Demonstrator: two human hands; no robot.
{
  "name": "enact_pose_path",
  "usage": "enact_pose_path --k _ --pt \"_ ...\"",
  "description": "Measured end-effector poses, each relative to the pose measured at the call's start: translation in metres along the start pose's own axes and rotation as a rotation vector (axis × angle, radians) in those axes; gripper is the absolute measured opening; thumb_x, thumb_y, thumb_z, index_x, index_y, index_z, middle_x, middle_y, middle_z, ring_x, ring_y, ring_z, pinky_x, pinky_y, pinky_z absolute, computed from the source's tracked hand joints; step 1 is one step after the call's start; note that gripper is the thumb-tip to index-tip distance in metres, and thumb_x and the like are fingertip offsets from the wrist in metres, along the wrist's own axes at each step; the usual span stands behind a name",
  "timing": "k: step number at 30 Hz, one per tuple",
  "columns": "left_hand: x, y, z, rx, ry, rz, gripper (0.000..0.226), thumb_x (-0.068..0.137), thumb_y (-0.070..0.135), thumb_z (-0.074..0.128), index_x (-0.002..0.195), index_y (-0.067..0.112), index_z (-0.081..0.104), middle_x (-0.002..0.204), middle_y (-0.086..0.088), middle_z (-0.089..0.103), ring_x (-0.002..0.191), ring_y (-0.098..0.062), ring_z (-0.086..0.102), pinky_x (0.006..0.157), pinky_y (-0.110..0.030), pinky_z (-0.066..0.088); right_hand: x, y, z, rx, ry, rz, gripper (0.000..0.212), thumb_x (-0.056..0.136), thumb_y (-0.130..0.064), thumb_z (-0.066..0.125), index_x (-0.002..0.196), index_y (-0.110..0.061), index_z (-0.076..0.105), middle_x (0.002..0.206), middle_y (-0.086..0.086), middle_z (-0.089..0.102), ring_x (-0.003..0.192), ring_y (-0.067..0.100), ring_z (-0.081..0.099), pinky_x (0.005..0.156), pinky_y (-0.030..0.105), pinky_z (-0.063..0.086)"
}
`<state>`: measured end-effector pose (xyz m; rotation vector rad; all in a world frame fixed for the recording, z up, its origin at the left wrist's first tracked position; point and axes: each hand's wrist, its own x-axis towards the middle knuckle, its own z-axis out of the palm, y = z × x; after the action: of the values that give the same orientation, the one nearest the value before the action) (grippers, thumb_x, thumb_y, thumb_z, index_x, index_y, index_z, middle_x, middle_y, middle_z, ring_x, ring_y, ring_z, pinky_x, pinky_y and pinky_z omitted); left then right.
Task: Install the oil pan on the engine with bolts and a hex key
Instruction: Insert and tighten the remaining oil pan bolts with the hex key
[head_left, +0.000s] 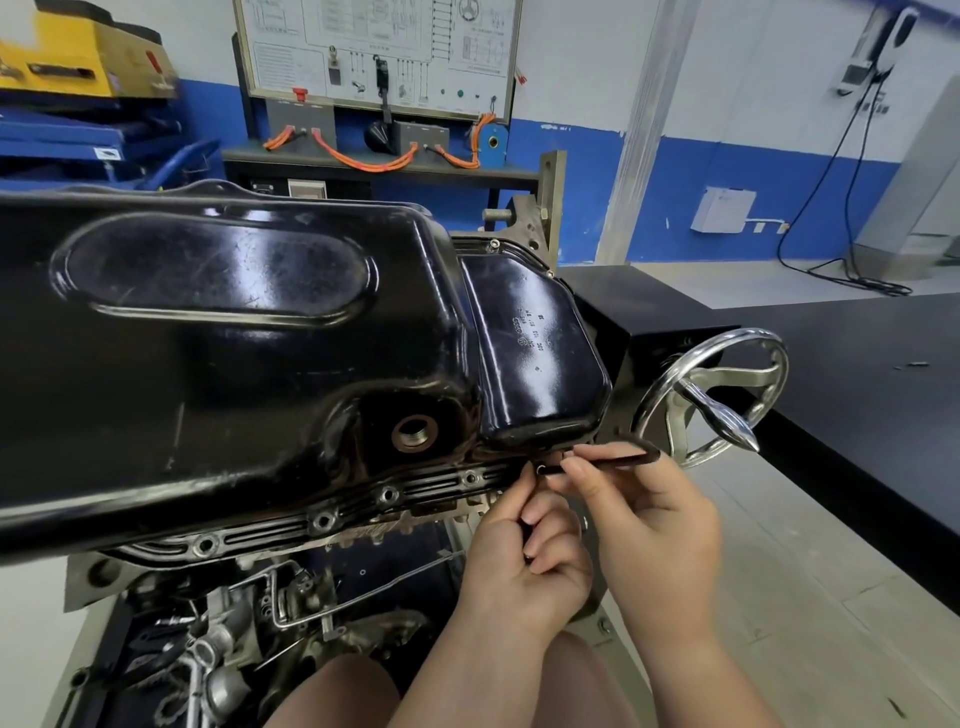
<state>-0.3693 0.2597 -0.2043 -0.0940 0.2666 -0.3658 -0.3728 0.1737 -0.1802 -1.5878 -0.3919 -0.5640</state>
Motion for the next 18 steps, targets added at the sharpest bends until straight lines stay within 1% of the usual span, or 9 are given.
enact_pose_path --k 2,4,5,8,9,11,14,16,18 --pt "0.0003 -0.001 0.0013 0.027 0.021 0.031 0.027 0.081 0.018 0.057 0.06 0.001 0.061 0.039 0.004 0.039 0.02 -0.005 0.026 0.021 -0.013 0.015 0.0006 0.0014 0.0009 0.016 -0.024 -0.006 0.026 0.079 -0.004 0.072 0.079 -0.03 0.068 0.077 -0.005 0.073 0.071 0.012 0.072 0.069 0.025 0.055" --pt "0.0009 -0.0017 0.0023 0.028 0.024 0.07 0.03 0.08 0.016 0.057 0.055 0.002 0.06 0.039 0.004 0.038 0.02 -0.005 0.025 0.021 -0.012 0.014 -0.001 0.001 0.0025 0.019 -0.062 -0.001 0.024 0.083 -0.007 0.067 0.085 -0.031 0.067 0.084 -0.005 0.073 0.075 0.013 0.072 0.071 0.029 0.056" --pt "0.0015 -0.0015 0.0024 0.025 0.022 0.083 0.03 0.081 0.015 0.057 0.054 0.003 0.06 0.039 0.004 0.038 0.021 -0.005 0.025 0.021 -0.012 0.014 -0.0024 0.0011 0.0032 0.019 -0.084 -0.002 0.025 0.085 -0.01 0.063 0.09 -0.034 0.066 0.087 -0.005 0.073 0.078 0.014 0.072 0.074 0.031 0.056" --pt "0.0023 -0.0006 0.0026 0.038 0.026 0.09 0.034 0.084 0.016 0.055 0.054 0.003 0.063 0.039 0.004 0.038 0.021 -0.005 0.025 0.021 -0.012 0.014 -0.0056 0.0016 0.0039 -0.004 -0.099 -0.028 0.034 0.088 -0.009 0.055 0.104 -0.037 0.065 0.093 -0.006 0.071 0.084 0.014 0.071 0.078 0.026 0.055" --pt "0.0023 -0.0005 0.0022 0.044 0.026 0.09 0.034 0.084 0.016 0.055 0.054 0.002 0.063 0.039 0.004 0.038 0.021 -0.005 0.025 0.021 -0.012 0.015 -0.0057 0.0023 0.0038 -0.002 -0.083 -0.026 0.036 0.088 -0.006 0.057 0.102 -0.037 0.068 0.092 -0.006 0.071 0.083 0.013 0.071 0.077 0.026 0.055" --pt "0.0016 -0.0006 0.0018 0.046 0.011 0.083 0.032 0.081 0.017 0.056 0.054 0.002 0.062 0.039 0.004 0.038 0.02 -0.005 0.025 0.021 -0.012 0.014 -0.0048 0.0044 0.0038 -0.025 -0.042 -0.023 0.039 0.085 0.001 0.064 0.089 -0.037 0.071 0.087 -0.008 0.072 0.081 0.013 0.071 0.075 0.029 0.056" --pt "0.0008 -0.0004 0.0014 0.047 -0.005 0.07 0.035 0.083 0.019 0.054 0.053 0.001 0.059 0.038 0.003 0.039 0.019 -0.005 0.026 0.021 -0.012 0.015 -0.0023 0.0053 0.0055 -0.049 -0.017 -0.029 0.034 0.077 -0.001 0.074 0.076 -0.034 0.068 0.074 -0.006 0.069 0.071 0.013 0.069 0.067 0.026 0.054" --pt "0.0002 0.0 0.0023 0.035 -0.011 0.057 0.032 0.082 0.017 0.055 0.056 -0.001 0.06 0.038 0.003 0.038 0.019 -0.005 0.026 0.02 -0.012 0.015 -0.0012 0.0044 0.0068 0.003 -0.033 -0.006 0.024 0.075 -0.006 0.074 0.073 -0.028 0.064 0.067 0.0 0.068 0.061 0.014 0.067 0.057 0.026 0.054" --pt "-0.0004 -0.0005 0.0045 0.037 -0.001 0.066 0.031 0.081 0.016 0.055 0.058 -0.002 0.062 0.038 0.002 0.037 0.019 -0.005 0.026 0.02 -0.012 0.015 -0.0008 0.0037 0.0074 0.043 -0.041 -0.014 0.026 0.077 -0.003 0.072 0.074 -0.028 0.063 0.07 -0.004 0.07 0.056 0.01 0.067 0.054 0.02 0.053"
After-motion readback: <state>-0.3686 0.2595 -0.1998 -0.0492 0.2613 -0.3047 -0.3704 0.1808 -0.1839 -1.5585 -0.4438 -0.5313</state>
